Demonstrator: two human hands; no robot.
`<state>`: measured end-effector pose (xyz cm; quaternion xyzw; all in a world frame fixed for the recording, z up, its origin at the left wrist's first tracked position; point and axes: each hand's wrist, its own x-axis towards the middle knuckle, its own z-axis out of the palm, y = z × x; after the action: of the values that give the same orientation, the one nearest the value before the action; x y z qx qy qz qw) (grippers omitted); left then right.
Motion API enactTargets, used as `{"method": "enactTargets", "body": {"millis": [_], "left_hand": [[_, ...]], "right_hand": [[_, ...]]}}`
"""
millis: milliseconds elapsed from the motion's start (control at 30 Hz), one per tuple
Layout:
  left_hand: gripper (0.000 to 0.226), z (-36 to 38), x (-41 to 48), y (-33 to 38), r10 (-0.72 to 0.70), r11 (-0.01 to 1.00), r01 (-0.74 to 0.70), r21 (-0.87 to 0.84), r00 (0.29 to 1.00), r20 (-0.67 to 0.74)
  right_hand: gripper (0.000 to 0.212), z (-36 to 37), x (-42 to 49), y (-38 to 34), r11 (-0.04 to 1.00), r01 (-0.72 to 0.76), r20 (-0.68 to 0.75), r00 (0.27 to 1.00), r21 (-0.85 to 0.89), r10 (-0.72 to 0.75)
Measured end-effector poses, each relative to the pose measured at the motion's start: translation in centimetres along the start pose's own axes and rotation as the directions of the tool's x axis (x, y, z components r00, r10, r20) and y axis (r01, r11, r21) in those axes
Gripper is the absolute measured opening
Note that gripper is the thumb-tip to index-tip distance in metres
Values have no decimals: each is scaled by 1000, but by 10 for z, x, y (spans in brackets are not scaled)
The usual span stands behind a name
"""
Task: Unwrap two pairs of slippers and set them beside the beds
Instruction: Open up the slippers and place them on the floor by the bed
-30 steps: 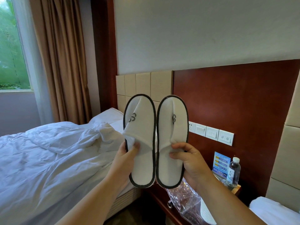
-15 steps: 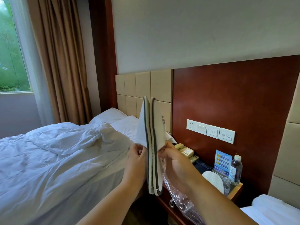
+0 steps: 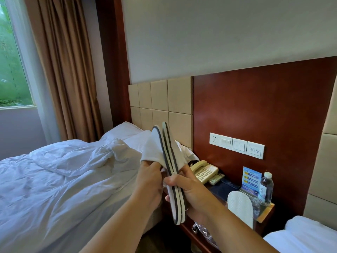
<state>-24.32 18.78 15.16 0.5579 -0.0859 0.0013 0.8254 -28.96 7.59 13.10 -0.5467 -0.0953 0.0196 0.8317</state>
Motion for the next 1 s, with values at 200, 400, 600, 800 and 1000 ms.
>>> {"method": "enactTargets", "body": {"millis": [200,400,600,800,1000], "left_hand": [[32,-7,-2,-2,62,973,-75,216,996,67],[44,-5,0,-27,-123,695,35,718,990,71],[22,-26,20,-7,117,637,-144,758,989,89],[32,-31,25,-20,252,624,-339,704,940,230],[27,-27,21,-11,129,614,-262,744,964,233]], "right_hand": [[54,0,3,5,999,-20,-7,1000,-33,20],[56,-5,0,6,1000,10,74,997,-12,-9],[43,-7,3,0,976,-111,16,993,-188,116],[40,-22,-1,-8,990,-94,-29,995,103,97],[14,-19,5,-11,977,134,-141,977,-167,-159]]}}
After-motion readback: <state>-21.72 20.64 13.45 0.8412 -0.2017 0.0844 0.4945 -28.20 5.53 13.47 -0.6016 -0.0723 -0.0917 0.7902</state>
